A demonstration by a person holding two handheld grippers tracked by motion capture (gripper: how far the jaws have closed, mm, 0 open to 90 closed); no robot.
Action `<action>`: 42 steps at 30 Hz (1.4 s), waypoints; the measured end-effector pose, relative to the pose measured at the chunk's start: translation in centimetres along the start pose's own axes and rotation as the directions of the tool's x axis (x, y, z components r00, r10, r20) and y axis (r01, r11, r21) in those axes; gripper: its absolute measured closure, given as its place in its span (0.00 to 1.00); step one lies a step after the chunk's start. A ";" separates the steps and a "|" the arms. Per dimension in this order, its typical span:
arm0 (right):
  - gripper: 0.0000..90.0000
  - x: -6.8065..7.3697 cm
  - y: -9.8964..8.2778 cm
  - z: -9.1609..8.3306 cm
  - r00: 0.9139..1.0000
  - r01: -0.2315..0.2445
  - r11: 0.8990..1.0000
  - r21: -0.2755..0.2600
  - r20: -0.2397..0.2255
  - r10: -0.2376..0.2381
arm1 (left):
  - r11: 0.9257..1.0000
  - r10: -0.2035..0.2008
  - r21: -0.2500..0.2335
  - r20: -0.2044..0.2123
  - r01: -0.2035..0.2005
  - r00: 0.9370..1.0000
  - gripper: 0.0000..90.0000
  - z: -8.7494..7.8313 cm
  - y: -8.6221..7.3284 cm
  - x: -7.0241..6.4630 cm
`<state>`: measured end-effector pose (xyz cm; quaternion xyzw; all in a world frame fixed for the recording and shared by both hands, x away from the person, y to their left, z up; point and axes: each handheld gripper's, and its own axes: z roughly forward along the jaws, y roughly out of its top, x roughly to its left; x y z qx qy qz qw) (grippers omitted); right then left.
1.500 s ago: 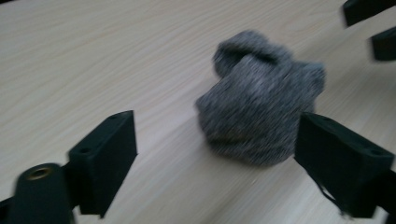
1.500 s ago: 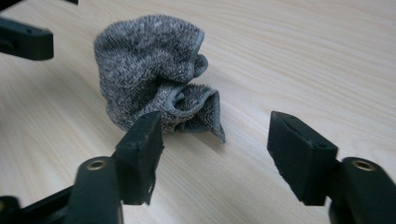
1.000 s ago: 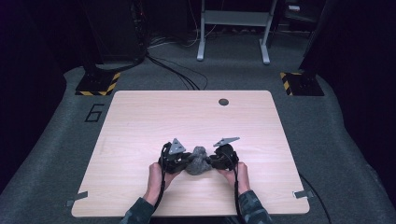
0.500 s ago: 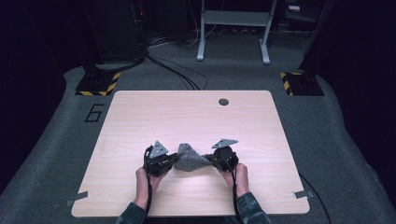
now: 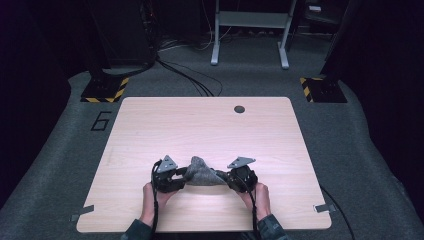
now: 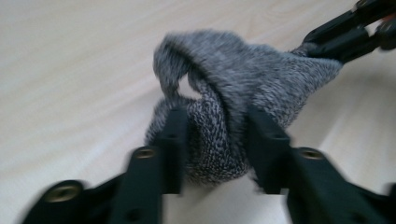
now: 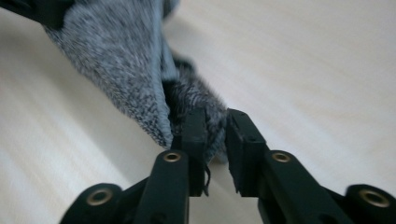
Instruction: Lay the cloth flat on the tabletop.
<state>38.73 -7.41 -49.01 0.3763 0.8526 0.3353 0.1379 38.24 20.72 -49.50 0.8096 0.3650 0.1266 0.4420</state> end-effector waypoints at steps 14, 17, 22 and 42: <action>0.54 -1.4 3.5 1.2 0.981 -0.054 0.997 0.060 -0.183 0.065 | 0.999 0.028 0.042 -0.037 -0.026 0.999 0.42 0.4 4.5 -1.6; 0.63 -0.9 3.2 2.7 0.983 -0.017 0.996 0.092 -0.181 0.034 | 0.998 0.021 0.066 -0.028 -0.020 0.999 0.69 0.8 3.4 -1.9; 0.93 -0.4 2.2 4.0 0.989 -0.011 0.997 0.079 -0.145 0.022 | 0.999 0.013 0.053 -0.016 -0.012 1.000 0.91 0.8 1.3 -1.4; 0.66 -1.4 -0.6 -0.9 0.999 -0.041 0.999 -0.006 -0.015 0.041 | 1.000 -0.021 0.006 0.014 0.021 1.000 0.32 -3.0 -0.8 -1.1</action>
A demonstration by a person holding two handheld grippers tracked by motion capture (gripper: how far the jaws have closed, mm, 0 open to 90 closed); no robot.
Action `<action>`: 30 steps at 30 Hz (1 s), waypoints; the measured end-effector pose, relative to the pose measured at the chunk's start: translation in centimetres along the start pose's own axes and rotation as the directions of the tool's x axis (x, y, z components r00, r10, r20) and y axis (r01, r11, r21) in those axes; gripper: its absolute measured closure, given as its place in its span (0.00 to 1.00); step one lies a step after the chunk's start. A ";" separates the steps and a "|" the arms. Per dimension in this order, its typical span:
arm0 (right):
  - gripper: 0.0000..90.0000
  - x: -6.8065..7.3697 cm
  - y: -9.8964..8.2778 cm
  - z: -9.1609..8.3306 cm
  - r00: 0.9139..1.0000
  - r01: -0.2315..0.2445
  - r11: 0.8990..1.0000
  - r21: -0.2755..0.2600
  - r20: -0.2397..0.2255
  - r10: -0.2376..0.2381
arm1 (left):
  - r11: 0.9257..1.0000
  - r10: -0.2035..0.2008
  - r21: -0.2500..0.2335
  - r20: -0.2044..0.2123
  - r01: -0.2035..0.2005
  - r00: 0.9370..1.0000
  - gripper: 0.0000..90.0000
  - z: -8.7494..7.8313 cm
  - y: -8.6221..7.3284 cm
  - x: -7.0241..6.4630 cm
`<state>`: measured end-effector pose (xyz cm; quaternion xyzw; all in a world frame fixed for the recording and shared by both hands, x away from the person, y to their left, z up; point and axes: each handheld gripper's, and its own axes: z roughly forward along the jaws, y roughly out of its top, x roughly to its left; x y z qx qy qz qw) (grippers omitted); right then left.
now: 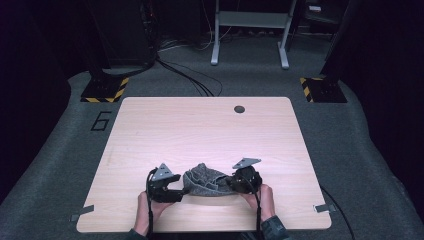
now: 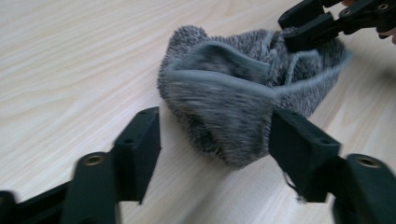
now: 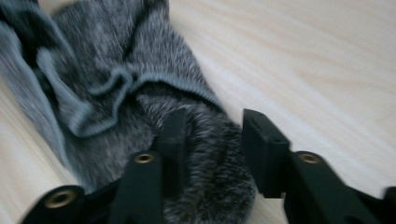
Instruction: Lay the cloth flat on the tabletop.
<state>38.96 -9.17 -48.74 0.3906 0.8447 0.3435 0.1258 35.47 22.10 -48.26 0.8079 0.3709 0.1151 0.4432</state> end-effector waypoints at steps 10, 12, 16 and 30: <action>0.61 0.7 2.8 2.2 0.994 0.071 0.995 0.064 -0.087 -0.066 | 0.998 0.028 0.053 0.053 -0.031 0.998 0.31 1.5 2.0 -1.1; 0.83 0.7 2.1 3.6 0.996 0.067 0.994 0.090 -0.073 -0.060 | 0.994 0.049 0.096 0.070 -0.056 0.996 0.55 2.4 1.2 -1.5; 0.93 0.5 1.6 3.5 0.996 0.062 0.995 0.076 -0.064 -0.057 | 0.988 0.059 0.139 0.085 -0.070 0.995 0.90 3.9 -0.3 -1.9; 0.90 -2.6 1.6 1.7 0.998 -0.066 0.997 0.029 0.018 0.066 | 0.993 -0.090 0.072 -0.078 0.095 0.993 0.88 1.6 -1.3 2.7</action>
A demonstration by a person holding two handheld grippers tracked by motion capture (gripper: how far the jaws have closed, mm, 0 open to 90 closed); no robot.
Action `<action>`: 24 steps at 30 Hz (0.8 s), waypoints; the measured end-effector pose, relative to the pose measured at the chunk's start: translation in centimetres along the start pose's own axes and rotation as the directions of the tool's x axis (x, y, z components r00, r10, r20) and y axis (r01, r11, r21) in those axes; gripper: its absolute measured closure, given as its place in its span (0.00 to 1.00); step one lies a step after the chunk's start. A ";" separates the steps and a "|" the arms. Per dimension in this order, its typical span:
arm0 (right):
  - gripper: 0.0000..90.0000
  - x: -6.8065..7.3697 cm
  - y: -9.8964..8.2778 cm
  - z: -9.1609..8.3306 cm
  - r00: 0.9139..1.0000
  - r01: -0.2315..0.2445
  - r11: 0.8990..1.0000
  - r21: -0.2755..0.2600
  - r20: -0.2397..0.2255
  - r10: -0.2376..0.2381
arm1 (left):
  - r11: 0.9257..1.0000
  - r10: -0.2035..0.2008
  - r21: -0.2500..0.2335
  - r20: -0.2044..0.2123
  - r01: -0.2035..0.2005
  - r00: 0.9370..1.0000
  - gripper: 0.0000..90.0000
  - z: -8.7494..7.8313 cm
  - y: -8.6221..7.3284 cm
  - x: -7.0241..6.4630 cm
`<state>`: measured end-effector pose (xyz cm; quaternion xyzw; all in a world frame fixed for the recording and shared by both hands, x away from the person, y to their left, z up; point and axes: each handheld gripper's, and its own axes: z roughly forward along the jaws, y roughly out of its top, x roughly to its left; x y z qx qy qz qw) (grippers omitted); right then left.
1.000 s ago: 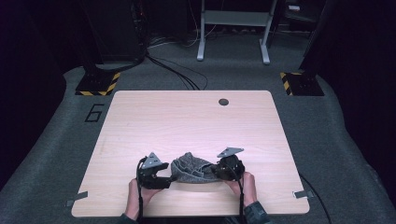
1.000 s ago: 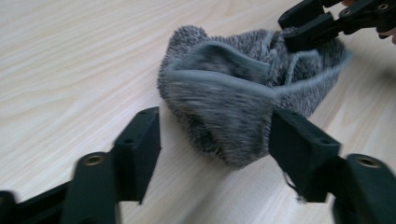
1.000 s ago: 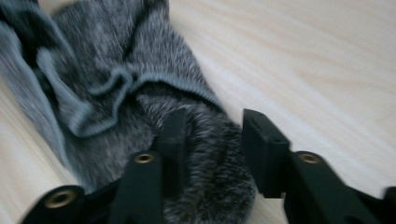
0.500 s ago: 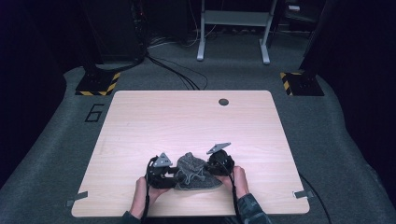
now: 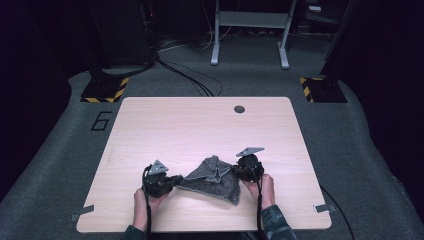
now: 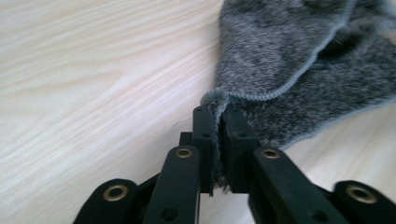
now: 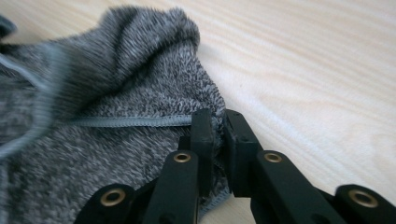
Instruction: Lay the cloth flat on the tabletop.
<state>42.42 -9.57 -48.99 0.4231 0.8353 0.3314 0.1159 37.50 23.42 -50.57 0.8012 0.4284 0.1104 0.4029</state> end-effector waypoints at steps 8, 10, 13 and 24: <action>0.76 0.3 -0.2 -0.7 1.000 -0.004 1.000 -0.030 -0.024 0.003 | 0.996 0.078 -0.042 -0.018 -0.079 0.997 0.38 -1.7 1.8 -2.2; 0.72 0.4 -0.3 -0.9 1.000 0.002 0.999 -0.041 -0.013 -0.003 | 0.994 0.097 -0.043 -0.003 -0.097 0.995 0.35 -1.6 2.2 -2.8; 0.72 0.5 -0.4 -0.9 1.000 -0.002 0.999 -0.041 -0.015 0.001 | 0.986 0.169 -0.009 0.038 -0.169 0.985 0.34 -0.4 3.5 -4.6; 0.95 0.5 -1.1 0.8 1.000 0.014 1.000 -0.006 -0.004 -0.014 | 0.955 0.262 0.143 -0.001 -0.259 0.965 0.90 4.6 3.7 -5.8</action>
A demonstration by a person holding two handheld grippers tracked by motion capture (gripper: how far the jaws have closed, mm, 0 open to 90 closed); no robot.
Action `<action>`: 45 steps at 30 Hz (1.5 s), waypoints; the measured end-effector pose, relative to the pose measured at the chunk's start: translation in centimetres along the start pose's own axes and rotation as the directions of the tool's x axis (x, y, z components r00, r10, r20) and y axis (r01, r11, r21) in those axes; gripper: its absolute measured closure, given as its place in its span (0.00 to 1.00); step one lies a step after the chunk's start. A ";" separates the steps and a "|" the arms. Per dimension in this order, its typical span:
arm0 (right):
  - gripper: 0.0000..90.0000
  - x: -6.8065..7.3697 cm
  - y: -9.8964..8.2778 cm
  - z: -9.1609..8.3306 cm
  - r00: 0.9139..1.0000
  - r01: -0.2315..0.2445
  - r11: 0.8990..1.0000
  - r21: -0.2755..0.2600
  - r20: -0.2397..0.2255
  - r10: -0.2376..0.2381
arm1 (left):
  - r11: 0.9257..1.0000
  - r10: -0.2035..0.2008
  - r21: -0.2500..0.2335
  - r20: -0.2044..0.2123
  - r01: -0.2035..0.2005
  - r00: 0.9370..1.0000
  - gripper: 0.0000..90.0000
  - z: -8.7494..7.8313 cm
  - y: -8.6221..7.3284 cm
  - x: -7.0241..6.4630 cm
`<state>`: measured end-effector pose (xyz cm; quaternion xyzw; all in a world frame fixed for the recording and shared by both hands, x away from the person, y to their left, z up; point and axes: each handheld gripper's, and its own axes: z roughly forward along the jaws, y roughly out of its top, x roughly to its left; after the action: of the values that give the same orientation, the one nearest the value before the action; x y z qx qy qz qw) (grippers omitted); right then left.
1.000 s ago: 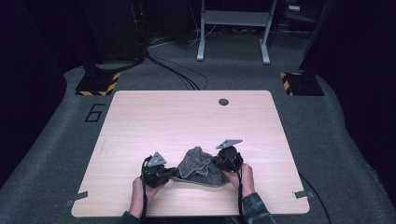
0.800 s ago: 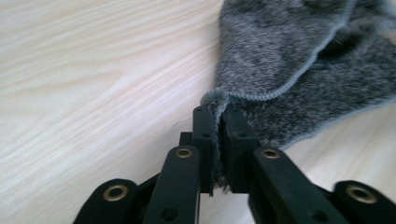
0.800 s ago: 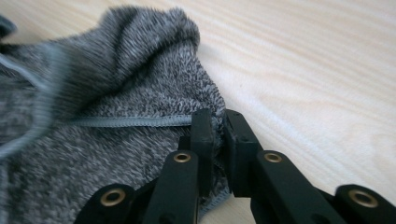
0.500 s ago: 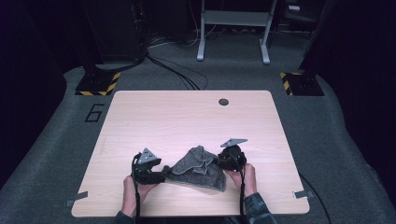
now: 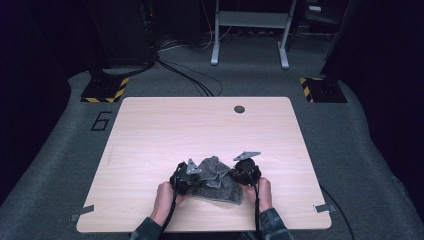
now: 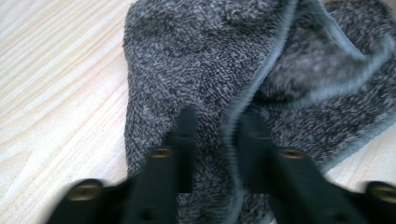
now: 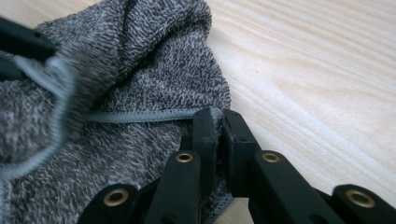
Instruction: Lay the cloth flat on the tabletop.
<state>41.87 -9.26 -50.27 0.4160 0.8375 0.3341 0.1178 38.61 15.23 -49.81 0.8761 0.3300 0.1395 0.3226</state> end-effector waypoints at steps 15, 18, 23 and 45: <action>0.94 -3.0 -0.4 -2.9 0.995 -0.091 0.994 -0.068 0.042 0.094 | 0.967 -0.244 -0.095 -0.094 0.235 0.965 0.96 -3.5 -3.5 6.7; 0.89 -3.2 -0.5 -2.1 0.995 -0.093 0.995 -0.031 0.029 0.094 | 0.960 -0.279 -0.060 -0.096 0.274 0.956 0.77 -2.8 -3.9 7.2; 0.74 -2.9 -0.5 -2.4 0.996 -0.086 0.995 -0.052 0.036 0.088 | 0.957 -0.284 -0.092 -0.118 0.274 0.952 0.49 -3.6 -4.0 6.6; 0.40 3.0 -2.9 -2.6 0.999 -0.040 0.999 -0.034 -0.026 0.039 | 0.984 -0.149 -0.095 -0.002 0.149 0.989 0.28 -2.4 -2.7 -1.6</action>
<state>36.95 -9.38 -50.03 0.4260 0.8247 0.3560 0.1077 34.95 16.84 -49.86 0.8320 0.3890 0.1344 0.3720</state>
